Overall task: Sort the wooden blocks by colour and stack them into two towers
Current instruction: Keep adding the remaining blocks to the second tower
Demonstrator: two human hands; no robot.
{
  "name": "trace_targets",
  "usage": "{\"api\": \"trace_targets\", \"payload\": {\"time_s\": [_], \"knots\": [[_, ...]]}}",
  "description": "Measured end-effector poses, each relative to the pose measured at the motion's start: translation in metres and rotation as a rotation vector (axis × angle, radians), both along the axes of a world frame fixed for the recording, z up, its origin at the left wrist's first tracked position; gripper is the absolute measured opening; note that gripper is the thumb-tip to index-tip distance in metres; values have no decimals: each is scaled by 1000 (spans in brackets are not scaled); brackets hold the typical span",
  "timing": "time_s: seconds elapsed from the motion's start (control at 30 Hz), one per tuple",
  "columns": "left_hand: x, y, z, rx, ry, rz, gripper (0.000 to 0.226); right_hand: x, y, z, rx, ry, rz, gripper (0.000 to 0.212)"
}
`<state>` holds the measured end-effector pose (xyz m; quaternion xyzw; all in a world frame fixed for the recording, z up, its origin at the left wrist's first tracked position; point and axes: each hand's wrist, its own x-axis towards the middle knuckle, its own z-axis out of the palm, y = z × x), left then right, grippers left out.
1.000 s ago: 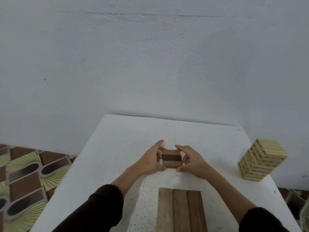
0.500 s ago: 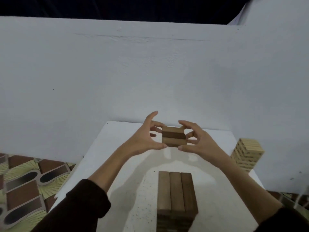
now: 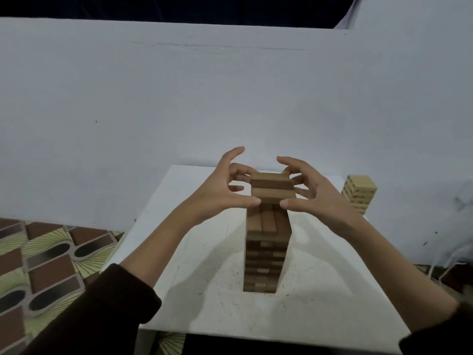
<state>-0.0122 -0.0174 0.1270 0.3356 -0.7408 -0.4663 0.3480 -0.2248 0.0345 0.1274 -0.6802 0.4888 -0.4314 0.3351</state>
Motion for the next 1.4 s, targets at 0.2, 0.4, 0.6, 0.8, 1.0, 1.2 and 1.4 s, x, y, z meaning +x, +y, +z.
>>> {"api": "trace_targets", "payload": {"time_s": [0.2, 0.4, 0.6, 0.8, 1.0, 1.2, 1.4], "knots": [[2, 17, -12, 33, -22, -38, 101, 2, 17, -14, 31, 7, 28, 73], [3, 23, -17, 36, -60, -47, 101, 3, 21, -17, 49, 39, 57, 74], [3, 24, -21, 41, -82, -60, 101, 4, 20, -21, 56, 63, 78, 75], [1, 25, -22, 24, -93, -77, 101, 4, 21, -23, 67, 72, 97, 76], [0, 25, -27, 5, -124, -77, 110, 2, 23, -25, 68, 94, 107, 82], [-2, 25, -27, -34, -124, -65, 108, 5, 21, -24, 47, 143, 75, 85], [-1, 24, -30, -47, -132, -66, 108, 6, 20, -25, 45, 156, 70, 85]]}}
